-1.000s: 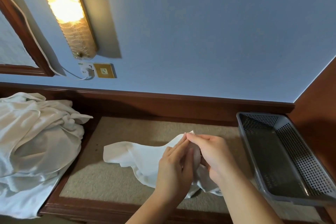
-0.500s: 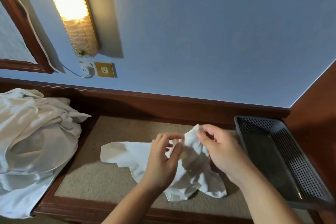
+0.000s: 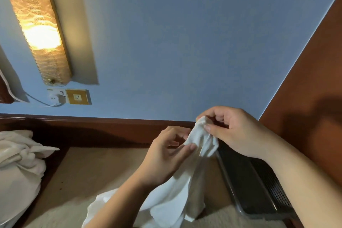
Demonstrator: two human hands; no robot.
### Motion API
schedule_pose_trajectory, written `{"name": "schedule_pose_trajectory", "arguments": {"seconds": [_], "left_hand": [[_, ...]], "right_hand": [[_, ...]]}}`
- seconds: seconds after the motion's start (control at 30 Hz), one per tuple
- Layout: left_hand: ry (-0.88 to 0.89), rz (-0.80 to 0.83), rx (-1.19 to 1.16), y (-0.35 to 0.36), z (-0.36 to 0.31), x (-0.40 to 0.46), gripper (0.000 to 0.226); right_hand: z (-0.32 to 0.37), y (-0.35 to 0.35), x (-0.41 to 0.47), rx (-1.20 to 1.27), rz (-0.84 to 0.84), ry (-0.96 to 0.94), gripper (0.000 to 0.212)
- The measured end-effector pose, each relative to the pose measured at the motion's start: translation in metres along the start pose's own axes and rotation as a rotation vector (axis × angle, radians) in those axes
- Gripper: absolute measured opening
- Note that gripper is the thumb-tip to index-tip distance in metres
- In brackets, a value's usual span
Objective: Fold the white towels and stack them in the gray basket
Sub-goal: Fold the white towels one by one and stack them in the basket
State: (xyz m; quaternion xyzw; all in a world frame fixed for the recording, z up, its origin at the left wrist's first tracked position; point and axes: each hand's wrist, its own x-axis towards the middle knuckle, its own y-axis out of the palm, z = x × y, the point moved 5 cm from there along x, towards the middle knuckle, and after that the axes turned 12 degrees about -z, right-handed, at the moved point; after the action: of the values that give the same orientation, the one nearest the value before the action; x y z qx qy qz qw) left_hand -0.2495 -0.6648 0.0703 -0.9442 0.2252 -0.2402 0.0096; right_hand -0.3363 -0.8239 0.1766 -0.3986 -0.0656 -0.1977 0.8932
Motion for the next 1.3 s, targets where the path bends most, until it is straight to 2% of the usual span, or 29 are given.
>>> {"name": "schedule_pose_trajectory", "arguments": {"seconds": [0.07, 0.23, 0.3, 0.37, 0.47, 0.63, 0.77, 0.87, 0.93, 1.03, 1.17, 1.3], "left_hand": [[0.019, 0.057, -0.004, 0.005, 0.002, -0.002, 0.014], [-0.106, 0.181, -0.199, 0.018, 0.004, -0.017, 0.019], [-0.123, 0.194, -0.259, 0.021, 0.000, -0.021, 0.016], [-0.062, 0.207, -0.241, 0.025, -0.006, -0.022, 0.014], [0.046, 0.202, -0.186, 0.031, -0.015, -0.024, 0.015], [0.259, -0.038, -0.103, 0.024, -0.038, -0.027, 0.015], [0.452, -0.075, 0.103, 0.020, -0.065, -0.027, 0.019], [0.498, -0.059, 0.228, 0.025, -0.056, -0.025, 0.022], [0.457, -0.039, 0.245, 0.027, -0.039, -0.027, 0.022], [0.382, 0.015, 0.240, 0.027, -0.016, -0.035, 0.022], [0.344, 0.127, 0.257, 0.025, -0.003, -0.043, 0.019], [0.387, 0.104, 0.329, 0.021, -0.004, -0.043, 0.019]], "right_hand": [[0.004, -0.001, -0.006, -0.057, 0.066, 0.002, 0.017], [0.004, -0.005, -0.018, -0.070, 0.112, 0.009, 0.015], [0.002, -0.008, -0.021, -0.066, 0.107, 0.010, 0.023], [0.001, -0.010, -0.023, -0.069, 0.118, 0.003, 0.028], [0.005, -0.014, -0.026, -0.070, 0.127, -0.034, 0.025], [0.013, -0.033, -0.033, 0.056, 0.053, -0.088, 0.020], [0.011, -0.036, -0.037, 0.120, 0.020, -0.043, 0.022], [0.006, -0.030, -0.038, -0.021, 0.038, -0.023, 0.027], [0.007, -0.025, -0.039, -0.164, 0.062, -0.045, 0.033], [0.009, -0.014, -0.046, -0.334, 0.142, -0.098, 0.031], [0.005, -0.005, -0.053, -0.423, 0.207, -0.113, 0.025], [0.000, -0.002, -0.057, -0.473, 0.210, -0.119, 0.021]]}}
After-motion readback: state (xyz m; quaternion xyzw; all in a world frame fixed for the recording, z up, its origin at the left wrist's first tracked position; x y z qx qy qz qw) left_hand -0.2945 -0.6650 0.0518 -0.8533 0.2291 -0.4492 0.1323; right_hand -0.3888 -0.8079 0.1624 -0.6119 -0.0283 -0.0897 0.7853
